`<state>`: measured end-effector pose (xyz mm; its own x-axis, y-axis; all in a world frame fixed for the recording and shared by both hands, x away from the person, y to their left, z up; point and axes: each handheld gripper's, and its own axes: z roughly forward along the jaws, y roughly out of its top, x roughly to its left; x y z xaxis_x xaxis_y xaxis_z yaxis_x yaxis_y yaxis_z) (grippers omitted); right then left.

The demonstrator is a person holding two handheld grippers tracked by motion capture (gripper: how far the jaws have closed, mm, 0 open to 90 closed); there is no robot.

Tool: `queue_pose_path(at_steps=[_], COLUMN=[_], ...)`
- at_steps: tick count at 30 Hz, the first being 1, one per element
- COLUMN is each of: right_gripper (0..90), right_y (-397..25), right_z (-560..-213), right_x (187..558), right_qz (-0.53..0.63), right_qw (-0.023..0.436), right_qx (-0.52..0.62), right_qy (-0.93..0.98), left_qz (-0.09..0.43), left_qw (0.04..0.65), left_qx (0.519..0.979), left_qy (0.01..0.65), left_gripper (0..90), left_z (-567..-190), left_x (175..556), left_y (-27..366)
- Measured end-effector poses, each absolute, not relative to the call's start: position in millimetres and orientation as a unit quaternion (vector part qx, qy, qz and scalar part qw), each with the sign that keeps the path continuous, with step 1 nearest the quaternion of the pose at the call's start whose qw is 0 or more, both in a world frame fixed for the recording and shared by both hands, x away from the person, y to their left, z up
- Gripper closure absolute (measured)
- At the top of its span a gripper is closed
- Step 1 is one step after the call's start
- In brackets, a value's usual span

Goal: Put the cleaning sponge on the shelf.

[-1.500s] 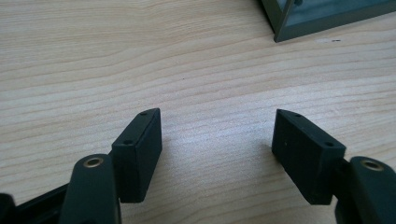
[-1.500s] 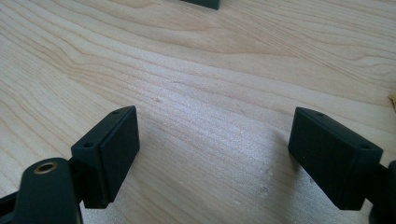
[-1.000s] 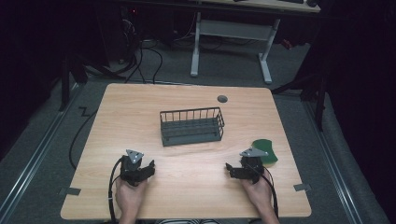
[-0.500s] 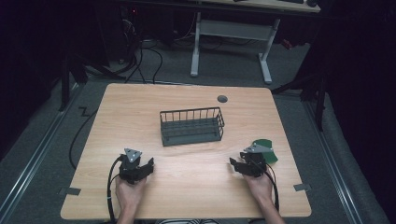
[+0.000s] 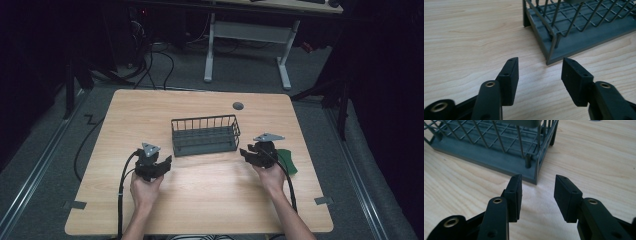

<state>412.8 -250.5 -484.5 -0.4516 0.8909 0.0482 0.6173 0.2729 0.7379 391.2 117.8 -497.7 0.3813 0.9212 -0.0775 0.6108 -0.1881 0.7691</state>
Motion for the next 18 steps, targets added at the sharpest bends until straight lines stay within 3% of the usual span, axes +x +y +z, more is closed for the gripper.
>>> queue_pose_path(at_steps=[18], right_gripper=[75.5], right_y=[-232.0], right_z=[-498.3], right_x=[450.0], right_qz=[0.334], right_qw=[0.183], right_qx=[0.500], right_qy=[0.778], left_qz=[0.196], left_qw=[0.373], left_qx=[0.736], left_qy=[0.529], left_gripper=[66.9], left_z=[-505.0], left_x=[415.2], left_y=[99.7])
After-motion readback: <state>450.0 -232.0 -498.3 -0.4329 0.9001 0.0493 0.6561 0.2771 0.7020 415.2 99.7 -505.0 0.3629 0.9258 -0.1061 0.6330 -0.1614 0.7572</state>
